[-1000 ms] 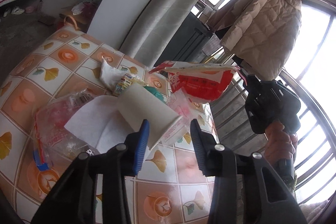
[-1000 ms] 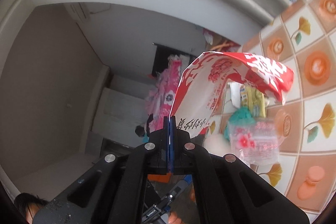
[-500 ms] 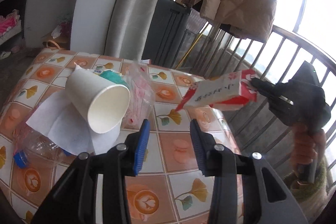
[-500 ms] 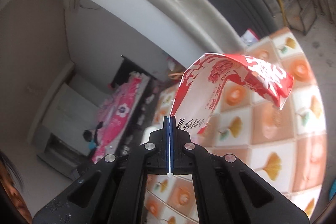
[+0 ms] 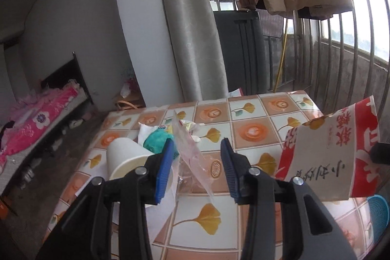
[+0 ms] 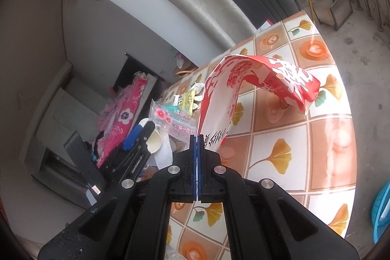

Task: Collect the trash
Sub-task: 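Grasp the clear plastic wrapper with the left tool while the right tool holds the snack bag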

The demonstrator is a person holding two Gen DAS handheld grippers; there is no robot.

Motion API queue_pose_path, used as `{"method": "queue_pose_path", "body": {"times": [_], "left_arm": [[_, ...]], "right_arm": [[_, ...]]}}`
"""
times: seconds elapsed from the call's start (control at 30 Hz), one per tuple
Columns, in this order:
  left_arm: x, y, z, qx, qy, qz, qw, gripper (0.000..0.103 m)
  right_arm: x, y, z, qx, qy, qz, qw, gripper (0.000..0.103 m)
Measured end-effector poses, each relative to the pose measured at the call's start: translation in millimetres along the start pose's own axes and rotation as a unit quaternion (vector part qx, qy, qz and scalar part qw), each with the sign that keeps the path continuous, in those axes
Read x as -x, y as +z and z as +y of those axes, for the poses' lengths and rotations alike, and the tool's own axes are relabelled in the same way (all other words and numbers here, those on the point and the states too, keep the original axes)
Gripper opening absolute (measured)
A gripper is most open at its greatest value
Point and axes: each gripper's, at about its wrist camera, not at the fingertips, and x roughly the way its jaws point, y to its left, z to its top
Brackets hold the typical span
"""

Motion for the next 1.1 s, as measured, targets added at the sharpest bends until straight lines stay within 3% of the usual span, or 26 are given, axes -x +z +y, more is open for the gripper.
{"method": "queue_pose_path", "body": {"times": [0.1,0.27,0.33,0.4,0.47,0.57,0.87,1.1], "left_arm": [[-15,7,-2,-0.008,0.026,0.016,0.9995,0.041],[-37,11,-3,-0.012,0.029,0.047,0.9984,0.041],[-41,12,-3,-0.014,0.028,0.050,0.9982,0.033],[-41,13,-3,-0.014,0.026,0.050,0.9983,0.011],[-38,16,0,-0.010,0.019,0.046,0.9987,0.002],[-29,19,7,0.000,0.005,0.038,0.9993,0.000],[19,39,48,0.069,-0.117,0.000,0.9908,0.000],[60,56,44,0.094,-0.210,-0.010,0.9731,0.000]], "right_arm": [[4,-5,-2,0.001,0.006,0.000,1.000,0.000],[5,-9,-5,0.003,0.010,-0.002,1.000,0.000],[5,-9,-6,0.005,0.010,-0.004,1.000,0.000],[6,-8,-7,0.006,0.010,-0.006,1.000,0.000],[7,-8,-7,0.006,0.008,-0.008,1.000,0.000],[10,-6,-7,0.007,0.007,-0.012,1.000,0.000],[28,2,-10,0.003,0.014,-0.045,0.999,0.000],[69,6,-17,-0.002,0.015,-0.087,0.996,0.000]]}}
